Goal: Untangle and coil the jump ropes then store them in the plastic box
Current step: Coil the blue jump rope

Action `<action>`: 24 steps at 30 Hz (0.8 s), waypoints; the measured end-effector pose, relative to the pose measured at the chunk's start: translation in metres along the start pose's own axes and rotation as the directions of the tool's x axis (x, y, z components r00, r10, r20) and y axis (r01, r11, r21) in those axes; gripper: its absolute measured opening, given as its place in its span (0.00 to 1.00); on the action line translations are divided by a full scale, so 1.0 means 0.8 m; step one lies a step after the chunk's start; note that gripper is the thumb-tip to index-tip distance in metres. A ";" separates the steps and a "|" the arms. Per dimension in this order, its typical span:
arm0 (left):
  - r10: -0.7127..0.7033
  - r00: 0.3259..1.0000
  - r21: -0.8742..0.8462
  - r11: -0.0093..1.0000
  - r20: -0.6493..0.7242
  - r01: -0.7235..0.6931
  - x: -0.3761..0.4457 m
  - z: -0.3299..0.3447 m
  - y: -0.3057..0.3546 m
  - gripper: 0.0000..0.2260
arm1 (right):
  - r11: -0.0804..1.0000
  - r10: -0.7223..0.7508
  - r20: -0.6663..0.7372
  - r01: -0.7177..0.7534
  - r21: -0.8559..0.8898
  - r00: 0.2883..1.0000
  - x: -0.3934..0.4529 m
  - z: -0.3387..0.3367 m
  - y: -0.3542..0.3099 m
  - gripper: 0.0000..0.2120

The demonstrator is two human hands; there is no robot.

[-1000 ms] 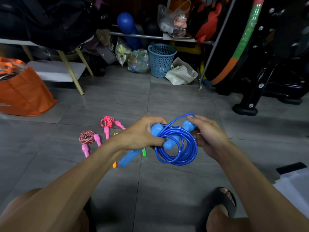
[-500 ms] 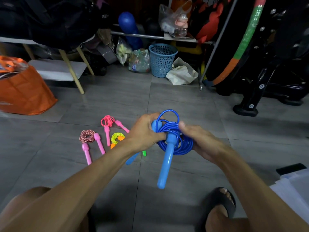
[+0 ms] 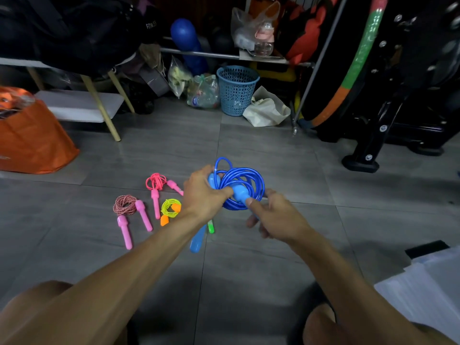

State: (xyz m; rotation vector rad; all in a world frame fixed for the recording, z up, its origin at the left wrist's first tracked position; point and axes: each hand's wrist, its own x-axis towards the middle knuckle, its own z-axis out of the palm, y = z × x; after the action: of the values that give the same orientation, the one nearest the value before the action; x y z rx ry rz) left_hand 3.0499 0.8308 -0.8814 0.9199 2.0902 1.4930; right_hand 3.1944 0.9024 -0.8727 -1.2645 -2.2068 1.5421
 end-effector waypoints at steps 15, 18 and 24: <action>0.210 0.971 0.524 0.818 0.112 -0.237 0.005 -0.009 -0.003 0.11 | 0.959 0.000 0.123 0.035 -0.282 0.992 -0.005 -0.056 -0.013 0.17; 0.135 0.985 0.563 0.808 0.105 -0.171 0.017 -0.021 -0.014 0.12 | 0.841 -0.156 0.022 0.144 -0.522 0.988 -0.012 -0.069 -0.004 0.14; -0.090 0.973 0.296 0.955 0.212 0.024 0.014 -0.019 -0.008 0.07 | 0.446 -0.419 -0.098 0.110 -0.888 0.903 -0.009 -0.062 0.012 0.13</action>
State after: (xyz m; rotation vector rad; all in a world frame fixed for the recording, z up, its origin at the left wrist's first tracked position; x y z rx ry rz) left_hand 3.0307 0.8275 -0.8816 1.0677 2.1804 1.0129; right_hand 3.2321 0.9329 -0.8556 -1.0906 -2.8332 -0.0533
